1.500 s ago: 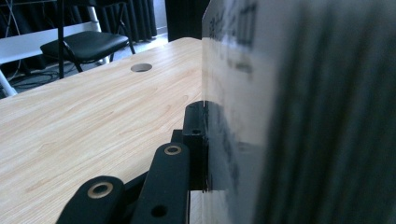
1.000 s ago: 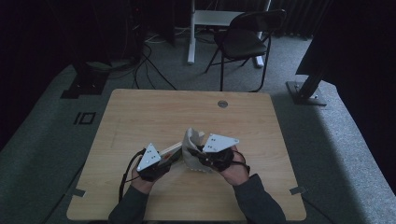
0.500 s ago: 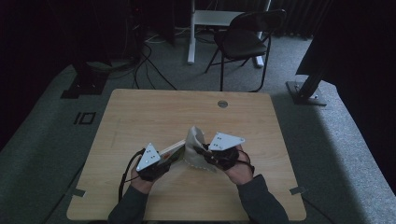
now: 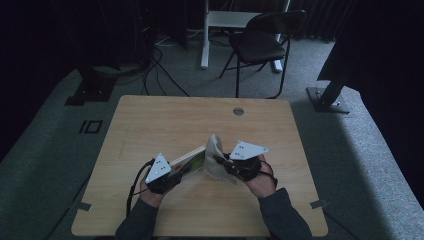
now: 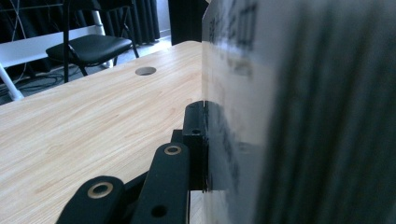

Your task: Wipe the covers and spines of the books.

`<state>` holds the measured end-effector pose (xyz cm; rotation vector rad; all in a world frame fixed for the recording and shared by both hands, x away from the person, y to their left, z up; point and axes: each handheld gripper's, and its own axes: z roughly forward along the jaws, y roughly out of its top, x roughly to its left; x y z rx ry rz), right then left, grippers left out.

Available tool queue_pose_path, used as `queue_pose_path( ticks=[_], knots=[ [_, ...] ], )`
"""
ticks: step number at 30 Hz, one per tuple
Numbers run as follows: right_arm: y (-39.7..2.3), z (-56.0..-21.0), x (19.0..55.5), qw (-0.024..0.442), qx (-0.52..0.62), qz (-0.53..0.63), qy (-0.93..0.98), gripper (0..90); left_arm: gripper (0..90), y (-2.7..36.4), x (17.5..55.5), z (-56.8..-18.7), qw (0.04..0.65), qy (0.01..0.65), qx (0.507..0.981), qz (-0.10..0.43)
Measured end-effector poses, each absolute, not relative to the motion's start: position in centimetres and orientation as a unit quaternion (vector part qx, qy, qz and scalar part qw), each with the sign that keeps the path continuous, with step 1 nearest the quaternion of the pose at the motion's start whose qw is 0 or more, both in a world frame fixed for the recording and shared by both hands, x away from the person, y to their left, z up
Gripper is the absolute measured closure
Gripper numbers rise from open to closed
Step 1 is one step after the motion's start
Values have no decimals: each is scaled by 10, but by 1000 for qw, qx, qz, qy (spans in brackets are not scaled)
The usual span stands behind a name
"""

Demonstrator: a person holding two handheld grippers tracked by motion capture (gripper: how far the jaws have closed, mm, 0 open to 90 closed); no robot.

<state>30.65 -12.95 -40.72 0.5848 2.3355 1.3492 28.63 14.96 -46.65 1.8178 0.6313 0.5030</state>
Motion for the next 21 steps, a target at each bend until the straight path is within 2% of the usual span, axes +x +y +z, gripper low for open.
queue_pose_path(
  ticks=[21],
  knots=[
    [-143,-418,311,188,234,475,827,836,781,153,286,-464,546,270,763,217]
  ],
)
